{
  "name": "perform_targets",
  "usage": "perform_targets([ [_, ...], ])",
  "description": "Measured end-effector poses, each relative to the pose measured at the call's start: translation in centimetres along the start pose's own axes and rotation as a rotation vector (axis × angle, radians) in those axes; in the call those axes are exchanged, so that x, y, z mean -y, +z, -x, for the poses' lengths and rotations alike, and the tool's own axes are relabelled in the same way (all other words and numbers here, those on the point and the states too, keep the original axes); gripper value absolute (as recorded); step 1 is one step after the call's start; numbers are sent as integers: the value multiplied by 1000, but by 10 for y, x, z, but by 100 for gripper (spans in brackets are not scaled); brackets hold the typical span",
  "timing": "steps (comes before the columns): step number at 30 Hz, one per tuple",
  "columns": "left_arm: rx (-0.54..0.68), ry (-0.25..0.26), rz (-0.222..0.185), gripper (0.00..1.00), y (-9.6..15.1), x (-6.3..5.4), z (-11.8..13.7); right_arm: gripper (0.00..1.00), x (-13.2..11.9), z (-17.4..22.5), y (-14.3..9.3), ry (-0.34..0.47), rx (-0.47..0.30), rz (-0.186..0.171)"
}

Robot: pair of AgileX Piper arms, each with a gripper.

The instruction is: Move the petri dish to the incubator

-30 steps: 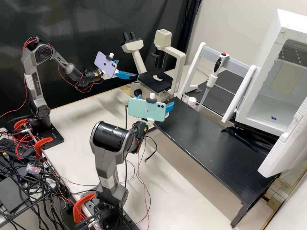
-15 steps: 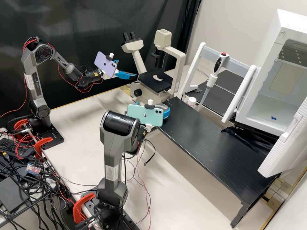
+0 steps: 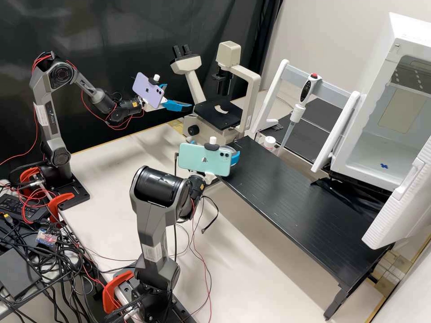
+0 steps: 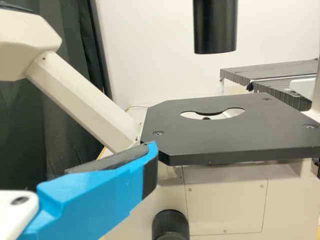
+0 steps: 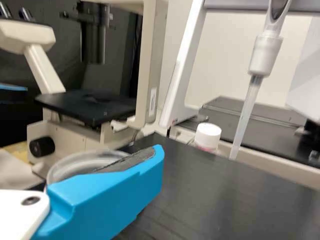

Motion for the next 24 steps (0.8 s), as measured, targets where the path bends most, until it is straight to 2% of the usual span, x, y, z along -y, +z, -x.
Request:
perform_targets([
  [4, 0, 0, 0, 100, 0, 0, 0, 100, 1, 2, -4, 0, -14, 1],
  [8, 0, 0, 0, 100, 0, 0, 0, 100, 7, 1, -2, -22, -7, 21],
  [15, 0, 0, 0, 100, 0, 0, 0, 100, 20, -5, 15, -78, 64, 26],
  [19, 0, 0, 0, 100, 0, 0, 0, 100, 18, -6, 26, -67, 113, -3],
  [24, 0, 0, 0, 100, 0, 0, 0, 100, 16, -6, 29, -73, 108, -11],
])
